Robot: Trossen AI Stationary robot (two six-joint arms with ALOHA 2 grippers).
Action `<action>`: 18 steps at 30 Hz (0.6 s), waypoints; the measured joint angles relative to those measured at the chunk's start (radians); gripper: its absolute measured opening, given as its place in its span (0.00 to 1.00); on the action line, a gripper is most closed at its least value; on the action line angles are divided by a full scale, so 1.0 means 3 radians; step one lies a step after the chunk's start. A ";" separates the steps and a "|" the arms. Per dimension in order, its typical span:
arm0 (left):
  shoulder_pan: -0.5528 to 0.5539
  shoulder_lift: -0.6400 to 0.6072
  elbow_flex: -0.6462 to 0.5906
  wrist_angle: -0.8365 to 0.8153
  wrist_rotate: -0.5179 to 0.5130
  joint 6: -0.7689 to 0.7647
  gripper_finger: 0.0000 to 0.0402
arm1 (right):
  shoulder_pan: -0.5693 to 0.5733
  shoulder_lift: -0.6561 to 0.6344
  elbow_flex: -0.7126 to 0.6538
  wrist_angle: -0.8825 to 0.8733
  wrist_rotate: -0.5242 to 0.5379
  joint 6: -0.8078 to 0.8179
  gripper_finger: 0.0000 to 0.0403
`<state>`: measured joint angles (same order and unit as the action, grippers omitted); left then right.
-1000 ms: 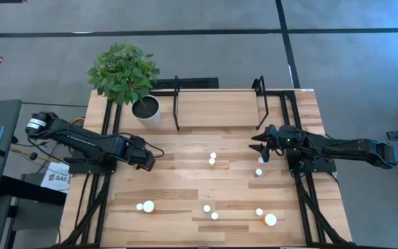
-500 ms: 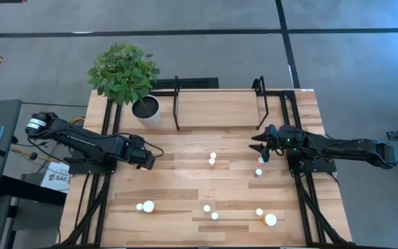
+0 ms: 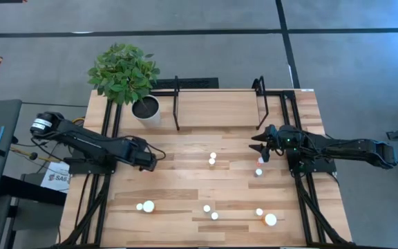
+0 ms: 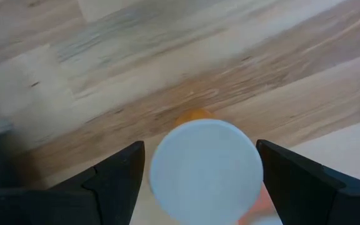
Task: Pick and place medicine bottles onto shelf by color
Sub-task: Put the top orange pill bottle on the shelf
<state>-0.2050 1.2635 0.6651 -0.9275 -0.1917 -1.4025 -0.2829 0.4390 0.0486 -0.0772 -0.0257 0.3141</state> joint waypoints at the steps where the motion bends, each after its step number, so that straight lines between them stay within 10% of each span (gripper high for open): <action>1: 0.0000 0.0005 0.0000 0.0004 0.0010 0.0009 0.72 | 0.0001 0.0001 0.0000 0.0000 -0.0001 0.0000 0.62; 18: 0.0000 -0.0002 0.0000 0.0008 0.0008 -0.0055 0.55 | 0.0001 0.0000 0.0000 0.0008 0.0000 0.0000 0.62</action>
<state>-0.2050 1.2630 0.6651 -0.9250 -0.1894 -1.4189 -0.2825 0.4391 0.0486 -0.0750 -0.0257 0.3141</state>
